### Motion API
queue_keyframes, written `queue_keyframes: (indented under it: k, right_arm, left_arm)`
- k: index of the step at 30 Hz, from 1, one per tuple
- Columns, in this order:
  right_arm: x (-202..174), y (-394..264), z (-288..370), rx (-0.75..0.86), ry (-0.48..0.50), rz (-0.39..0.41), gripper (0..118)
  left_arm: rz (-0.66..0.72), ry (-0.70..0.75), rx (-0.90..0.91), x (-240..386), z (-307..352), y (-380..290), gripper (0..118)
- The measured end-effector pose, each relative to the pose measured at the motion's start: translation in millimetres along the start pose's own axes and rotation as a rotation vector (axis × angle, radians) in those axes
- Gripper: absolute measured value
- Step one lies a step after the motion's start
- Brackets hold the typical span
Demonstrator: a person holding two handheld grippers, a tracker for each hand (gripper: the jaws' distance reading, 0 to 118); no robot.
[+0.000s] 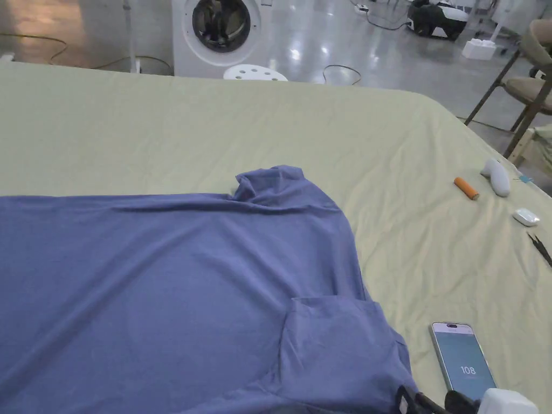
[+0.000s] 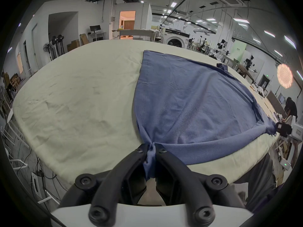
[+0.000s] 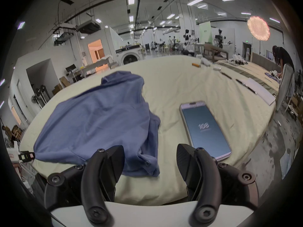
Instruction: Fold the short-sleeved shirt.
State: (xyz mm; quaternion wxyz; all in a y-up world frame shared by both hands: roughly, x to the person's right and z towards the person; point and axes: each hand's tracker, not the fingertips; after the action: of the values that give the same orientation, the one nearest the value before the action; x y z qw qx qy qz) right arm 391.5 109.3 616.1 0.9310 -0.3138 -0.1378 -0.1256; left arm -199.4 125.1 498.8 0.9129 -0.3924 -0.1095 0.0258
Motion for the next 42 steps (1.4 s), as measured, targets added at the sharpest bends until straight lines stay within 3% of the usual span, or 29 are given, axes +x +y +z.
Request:
queue_keyframes:
  k: [6,8,9,10,13,22,29,33,38,39,40,41,42]
  right_arm:
    - [2.4,-10.3,-24.4,-0.047,-0.012,0.012,60]
    - [4.8,-8.1,-18.6,-0.032,0.029,0.019,34]
    - [4.0,-7.9,-15.9,-0.031,0.079,0.001,15]
    - [2.3,-9.2,-13.3,-0.024,0.068,-0.001,8]
    - [-7.3,-10.7,-4.7,0.014,0.026,0.109,7]
    - [-10.7,36.5,15.5,0.158,0.105,0.100,6]
    - [-35.0,142.4,-75.0,0.101,0.148,0.058,6]
    - [-61.1,184.7,-127.2,0.055,0.106,0.180,6]
    - [-70.5,206.8,-181.5,-0.051,0.067,0.162,6]
    - [-71.4,205.9,-187.8,-0.074,0.047,0.153,9]
    - [-72.3,204.1,-193.0,-0.087,0.038,0.156,23]
    - [-69.2,199.8,-195.7,-0.094,0.030,0.158,42]
    - [-67.9,197.2,-195.4,-0.092,0.032,0.163,58]
  left_arm:
    - [-0.025,0.012,-0.006,3.2,-0.5,1.2,5]
    - [-0.025,0.012,-0.005,3.3,0.2,0.8,5]
    - [-0.023,0.011,-0.004,2.9,0.3,0.5,6]
    - [-0.022,0.009,0.001,2.4,0.8,-0.1,6]
    - [-0.027,-0.001,0.026,-0.8,10.1,-2.2,4]
    - [-0.025,-0.050,0.195,-2.0,48.4,33.6,3]
    - [-0.013,-0.089,0.200,-12.0,-19.2,142.4,3]
    - [-0.105,-0.035,0.118,-8.2,-74.9,193.4,3]
    - [-0.088,-0.013,0.080,-1.2,-119.2,233.1,3]
    - [-0.092,-0.012,0.076,0.1,-123.8,235.1,4]
    - [-0.105,0.004,0.071,3.8,-128.3,236.3,10]
    - [-0.132,0.024,0.073,7.1,-130.5,235.5,22]
    - [-0.167,0.050,0.078,10.5,-130.4,233.9,48]
